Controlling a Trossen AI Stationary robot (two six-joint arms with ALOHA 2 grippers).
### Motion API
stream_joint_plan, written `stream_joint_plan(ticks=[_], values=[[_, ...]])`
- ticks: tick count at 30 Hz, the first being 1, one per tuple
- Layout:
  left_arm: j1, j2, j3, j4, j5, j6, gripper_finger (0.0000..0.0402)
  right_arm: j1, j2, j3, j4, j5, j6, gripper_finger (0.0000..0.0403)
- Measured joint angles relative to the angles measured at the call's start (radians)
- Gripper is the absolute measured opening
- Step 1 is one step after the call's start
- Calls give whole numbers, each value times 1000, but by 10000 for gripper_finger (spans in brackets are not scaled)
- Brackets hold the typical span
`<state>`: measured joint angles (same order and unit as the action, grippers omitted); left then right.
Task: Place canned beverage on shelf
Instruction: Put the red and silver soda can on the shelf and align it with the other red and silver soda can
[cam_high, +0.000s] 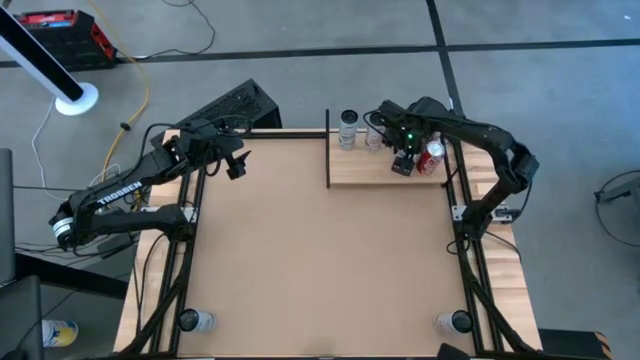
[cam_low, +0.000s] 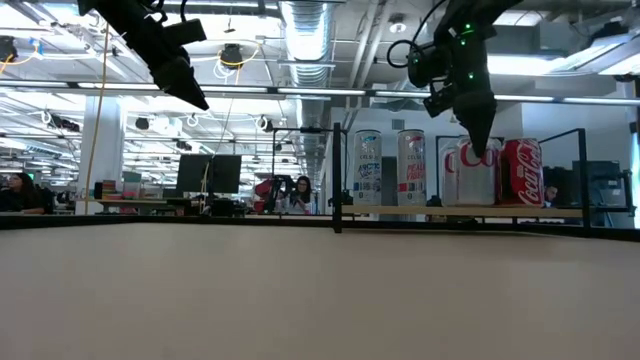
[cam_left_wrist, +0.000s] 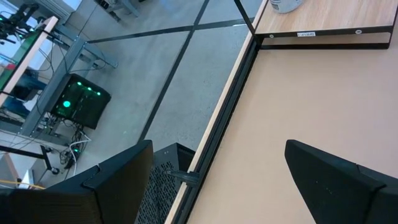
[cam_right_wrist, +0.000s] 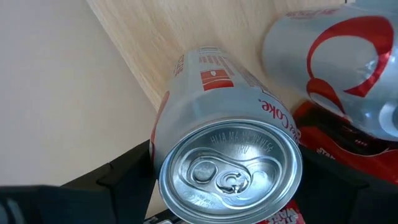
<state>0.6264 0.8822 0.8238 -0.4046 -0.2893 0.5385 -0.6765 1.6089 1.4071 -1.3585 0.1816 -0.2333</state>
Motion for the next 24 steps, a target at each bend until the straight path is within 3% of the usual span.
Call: stream_joint_plan(ticks=[7,20,24], values=[[0,0,0,0,0,0,350,1,-2,0,5,0,23,379],[0,0,0,0,-1,0,350,3,-5,0,-33,5,23,379],[0,0,0,0,-1,0,350,19,-21,0,-67,58,49,379]])
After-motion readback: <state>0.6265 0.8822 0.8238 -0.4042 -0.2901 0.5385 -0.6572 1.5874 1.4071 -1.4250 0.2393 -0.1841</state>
